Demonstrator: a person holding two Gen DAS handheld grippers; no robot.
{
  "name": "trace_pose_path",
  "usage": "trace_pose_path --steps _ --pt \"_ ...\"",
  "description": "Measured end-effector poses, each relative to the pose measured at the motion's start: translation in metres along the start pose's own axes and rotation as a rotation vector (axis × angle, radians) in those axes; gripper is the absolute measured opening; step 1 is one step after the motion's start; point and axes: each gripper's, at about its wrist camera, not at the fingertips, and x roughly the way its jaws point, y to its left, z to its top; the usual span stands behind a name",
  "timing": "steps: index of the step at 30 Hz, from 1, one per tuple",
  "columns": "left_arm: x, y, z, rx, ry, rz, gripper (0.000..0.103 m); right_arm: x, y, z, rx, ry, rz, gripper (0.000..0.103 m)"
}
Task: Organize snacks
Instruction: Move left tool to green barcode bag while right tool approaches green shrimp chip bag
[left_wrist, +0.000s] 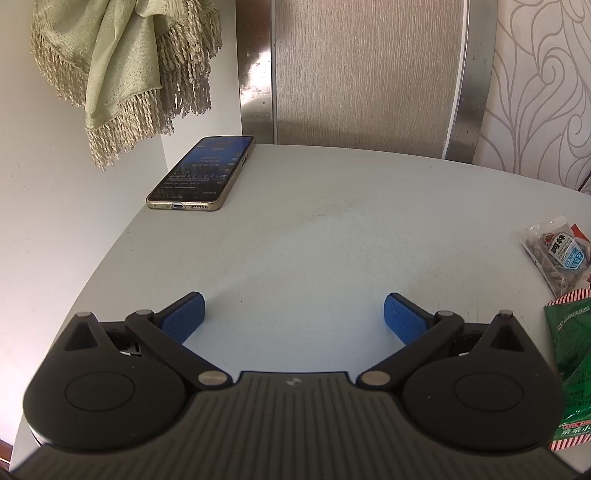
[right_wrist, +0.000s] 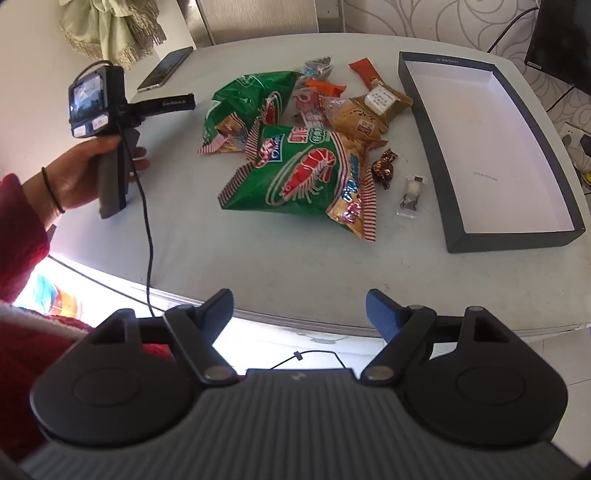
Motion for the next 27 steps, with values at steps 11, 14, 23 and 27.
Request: trace_pose_path --steps 11,14,23,27 --pt "0.000 0.000 0.000 0.000 0.000 0.000 0.103 -0.027 0.008 0.006 0.220 -0.214 0.021 0.080" --pt "0.000 0.000 0.000 0.002 0.000 -0.001 0.103 -0.044 0.007 0.004 0.298 -0.342 0.032 0.081" --pt "-0.007 0.008 0.003 0.070 0.057 -0.035 0.103 -0.054 0.024 -0.013 0.242 -0.416 0.143 0.081" --pt "-0.016 0.006 0.001 0.126 0.027 0.076 0.103 -0.067 0.019 -0.028 0.250 -0.500 0.252 0.087"
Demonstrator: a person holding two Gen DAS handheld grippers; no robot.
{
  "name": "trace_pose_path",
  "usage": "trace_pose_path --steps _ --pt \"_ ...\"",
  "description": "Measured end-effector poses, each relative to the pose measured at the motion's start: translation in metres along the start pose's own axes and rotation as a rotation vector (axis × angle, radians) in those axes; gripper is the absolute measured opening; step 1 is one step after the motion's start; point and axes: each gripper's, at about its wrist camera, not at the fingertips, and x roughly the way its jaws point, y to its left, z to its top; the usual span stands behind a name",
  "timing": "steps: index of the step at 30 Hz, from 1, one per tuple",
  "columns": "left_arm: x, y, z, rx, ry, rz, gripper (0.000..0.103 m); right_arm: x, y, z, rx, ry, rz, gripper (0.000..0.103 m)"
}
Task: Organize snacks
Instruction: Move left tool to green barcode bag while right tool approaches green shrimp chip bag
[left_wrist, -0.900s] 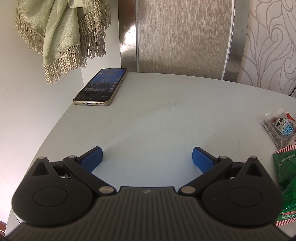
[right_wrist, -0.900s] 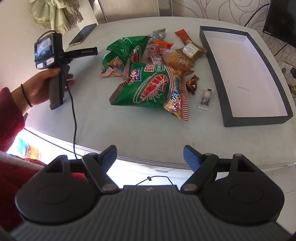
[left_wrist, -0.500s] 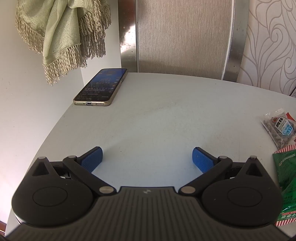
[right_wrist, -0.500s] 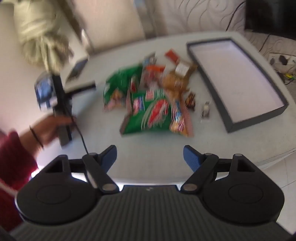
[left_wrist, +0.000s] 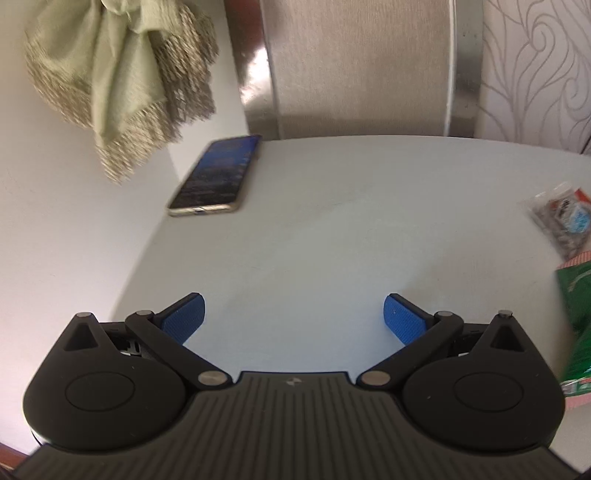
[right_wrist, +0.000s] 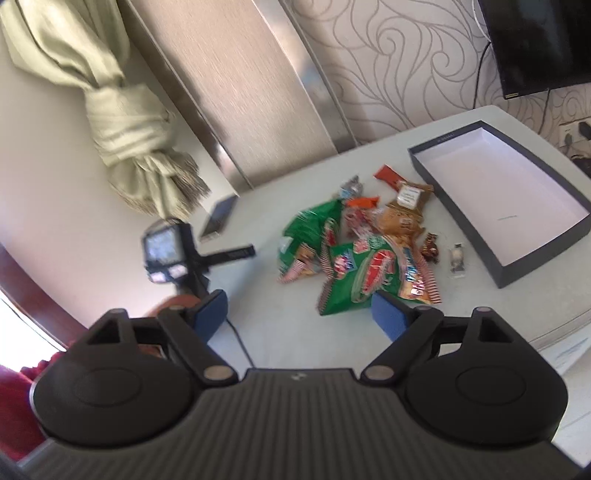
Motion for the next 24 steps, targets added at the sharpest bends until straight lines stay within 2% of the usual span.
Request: trace_pose_path --steps 3,4,5,7,10,12,15,18,20,24 --pt "-0.013 0.012 0.001 -0.065 -0.032 -0.007 0.103 -0.010 0.007 -0.001 -0.073 -0.023 0.067 0.089" --pt "-0.018 0.014 0.002 -0.098 -0.034 -0.012 0.103 -0.012 0.010 -0.002 -0.103 -0.019 0.100 0.093" --pt "-0.024 0.015 0.003 -0.119 -0.031 -0.018 0.103 -0.012 0.011 -0.003 -0.124 -0.012 0.136 0.101" --pt "-0.037 0.008 0.007 -0.116 -0.032 -0.035 0.103 -0.012 0.010 -0.003 -0.144 0.012 0.207 0.103" --pt "-0.067 -0.011 0.012 -0.063 -0.093 -0.070 0.103 -0.009 0.004 -0.002 -0.134 0.044 0.257 0.103" --pt "-0.088 -0.029 0.017 -0.033 -0.123 -0.101 0.103 -0.009 -0.002 0.000 -0.114 0.043 0.263 0.103" --pt "-0.114 -0.052 0.024 -0.037 -0.152 -0.189 0.103 -0.011 -0.009 0.003 -0.096 0.023 0.277 0.103" --pt "-0.128 -0.081 0.025 -0.037 -0.125 -0.281 0.103 -0.010 -0.008 0.006 -0.131 0.021 0.272 0.103" --pt "-0.127 -0.100 0.023 -0.031 -0.093 -0.291 0.103 -0.010 -0.007 0.008 -0.152 0.019 0.265 0.103" --pt "-0.120 -0.122 0.015 -0.020 -0.083 -0.255 0.103 -0.015 -0.011 0.012 -0.156 -0.005 0.253 0.103"
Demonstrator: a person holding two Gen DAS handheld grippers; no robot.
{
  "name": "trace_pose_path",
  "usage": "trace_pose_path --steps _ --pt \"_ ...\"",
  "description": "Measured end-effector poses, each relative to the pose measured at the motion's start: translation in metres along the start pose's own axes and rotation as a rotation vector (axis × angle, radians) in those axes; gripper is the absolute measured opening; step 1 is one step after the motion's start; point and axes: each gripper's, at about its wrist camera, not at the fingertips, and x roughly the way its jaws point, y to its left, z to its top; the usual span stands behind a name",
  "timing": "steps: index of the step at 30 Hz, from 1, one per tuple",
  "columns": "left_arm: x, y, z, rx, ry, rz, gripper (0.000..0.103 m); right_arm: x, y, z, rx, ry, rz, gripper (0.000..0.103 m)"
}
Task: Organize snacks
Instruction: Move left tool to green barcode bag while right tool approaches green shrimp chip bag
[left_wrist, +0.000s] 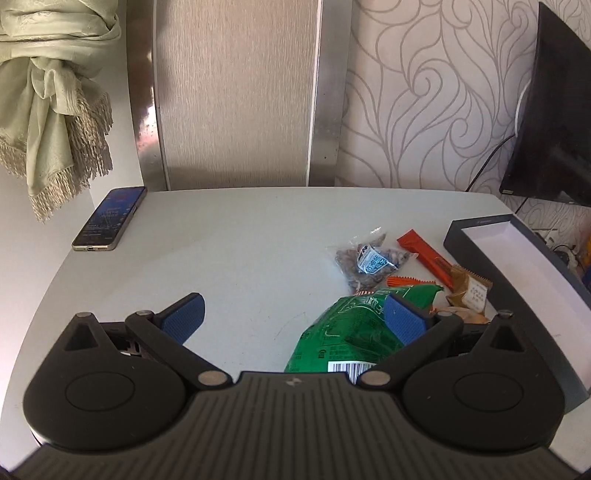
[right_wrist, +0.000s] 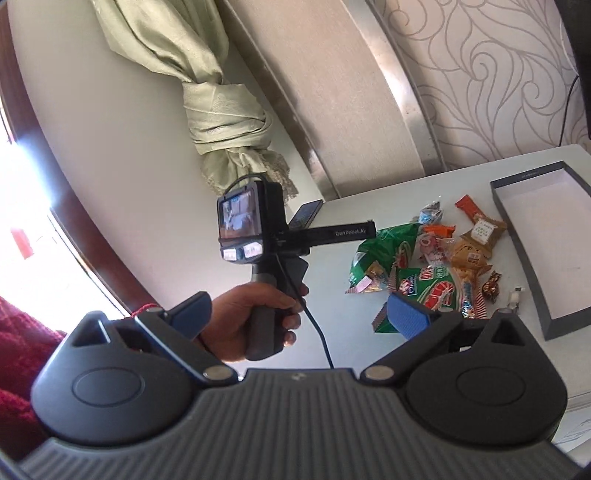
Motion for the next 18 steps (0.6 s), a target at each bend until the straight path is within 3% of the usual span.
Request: trace_pose_path --steps 3,8,11,15,17,18 --pt "0.010 -0.007 -0.002 0.033 0.015 0.002 0.103 -0.007 0.007 0.001 -0.051 -0.033 0.006 0.103" --pt "0.022 -0.012 0.000 0.078 0.004 -0.006 0.103 -0.002 0.016 0.004 -0.120 0.010 0.018 0.103" --pt "0.027 -0.014 0.001 0.108 -0.006 -0.011 0.103 -0.001 0.027 0.010 -0.239 0.005 -0.100 0.103" --pt "0.031 -0.012 0.003 0.129 -0.014 0.009 0.103 -0.003 0.028 0.017 -0.403 -0.087 -0.254 0.103" --pt "0.033 -0.008 0.006 0.135 -0.021 0.032 0.103 0.005 0.010 0.022 -0.360 -0.019 -0.272 0.103" --pt "0.035 -0.005 0.007 0.135 -0.018 0.035 0.103 0.015 -0.005 0.023 -0.308 0.057 -0.250 0.103"
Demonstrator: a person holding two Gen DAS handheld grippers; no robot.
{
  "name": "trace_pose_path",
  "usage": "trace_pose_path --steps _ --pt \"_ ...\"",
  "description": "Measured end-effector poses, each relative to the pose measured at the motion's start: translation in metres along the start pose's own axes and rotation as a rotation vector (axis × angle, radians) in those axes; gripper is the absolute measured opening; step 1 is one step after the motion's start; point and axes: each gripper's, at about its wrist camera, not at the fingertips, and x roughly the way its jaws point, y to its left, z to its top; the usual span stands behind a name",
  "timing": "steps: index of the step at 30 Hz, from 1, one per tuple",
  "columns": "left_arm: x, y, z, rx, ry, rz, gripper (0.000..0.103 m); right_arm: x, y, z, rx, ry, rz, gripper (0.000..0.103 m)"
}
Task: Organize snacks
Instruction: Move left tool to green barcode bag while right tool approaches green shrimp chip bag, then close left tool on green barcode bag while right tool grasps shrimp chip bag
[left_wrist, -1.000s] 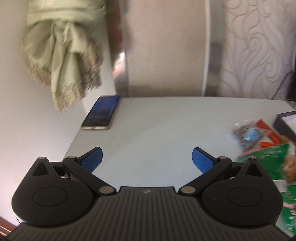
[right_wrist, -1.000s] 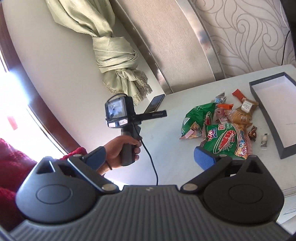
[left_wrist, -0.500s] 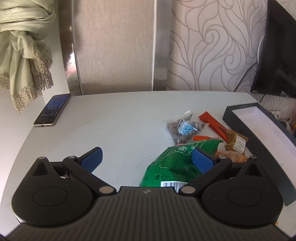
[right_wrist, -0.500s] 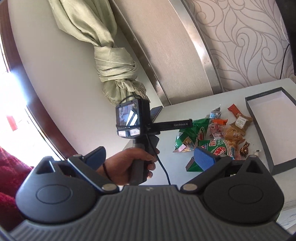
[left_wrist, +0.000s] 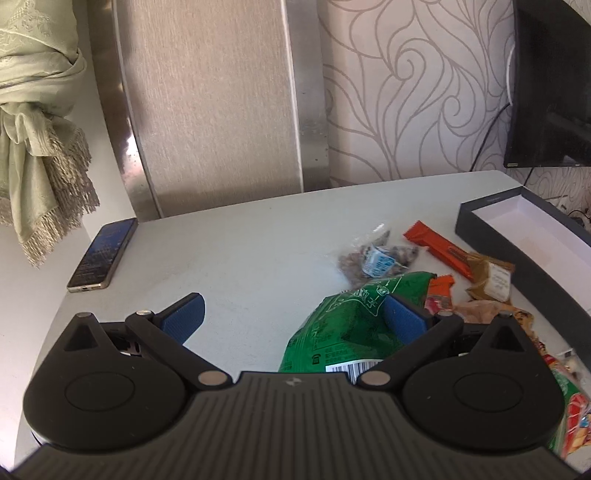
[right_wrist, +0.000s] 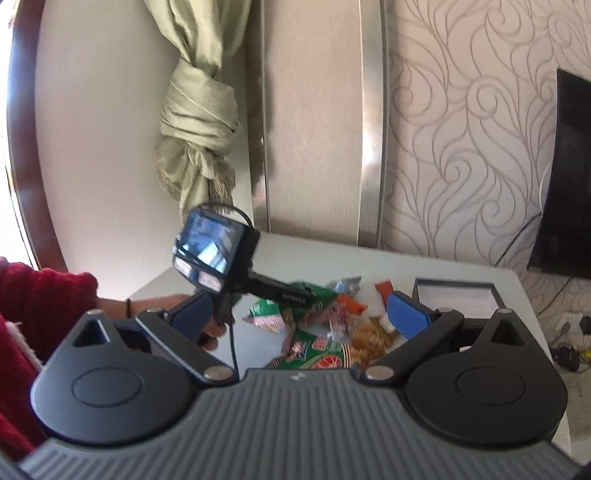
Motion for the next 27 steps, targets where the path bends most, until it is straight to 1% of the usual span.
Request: trace_pose_path --steps 1,2,4,6,7,9,11,13,16,18,20,23,25,27 --pt "0.001 0.003 0.000 -0.001 0.001 0.004 0.103 0.011 -0.007 -0.006 0.027 0.056 0.008 0.103" --pt "0.002 0.007 0.001 -0.006 0.001 0.011 0.103 0.020 -0.012 -0.012 0.023 0.091 0.009 0.102" --pt "0.003 0.013 0.002 -0.020 0.005 0.006 0.103 0.037 -0.015 -0.025 -0.011 0.134 0.024 0.102" --pt "0.003 0.015 0.003 -0.010 0.005 0.016 0.103 0.055 -0.016 -0.033 -0.018 0.189 0.037 0.102" --pt "0.002 0.015 0.003 -0.003 0.005 0.020 0.103 0.061 -0.015 -0.036 -0.039 0.194 0.039 0.102" --pt "0.001 0.014 0.002 0.017 0.006 0.029 0.103 0.073 -0.012 -0.042 -0.112 0.220 0.003 0.102" --pt "-0.002 0.016 -0.002 0.035 0.008 0.044 0.103 0.081 -0.011 -0.046 -0.180 0.226 -0.005 0.102" --pt "-0.004 0.021 -0.004 0.032 0.011 0.052 0.103 0.091 -0.008 -0.045 -0.273 0.233 -0.026 0.102" --pt "-0.005 0.026 -0.005 0.002 0.031 0.019 0.103 0.108 -0.004 -0.044 -0.443 0.230 -0.043 0.102" --pt "-0.006 0.025 -0.006 0.002 0.041 0.007 0.103 0.122 -0.004 -0.043 -0.535 0.246 -0.042 0.102" --pt "-0.005 0.021 -0.008 0.009 0.044 -0.001 0.103 0.134 -0.002 -0.042 -0.600 0.255 -0.031 0.102" --pt "-0.005 0.017 -0.008 0.022 0.042 -0.005 0.103 0.149 0.001 -0.041 -0.654 0.262 -0.011 0.102" --pt "-0.003 0.016 -0.006 0.036 0.038 -0.006 0.103 0.161 0.002 -0.040 -0.652 0.285 0.002 0.099" --pt "0.000 0.014 -0.004 0.053 0.040 -0.010 0.103 0.171 0.002 -0.040 -0.609 0.333 0.022 0.084"
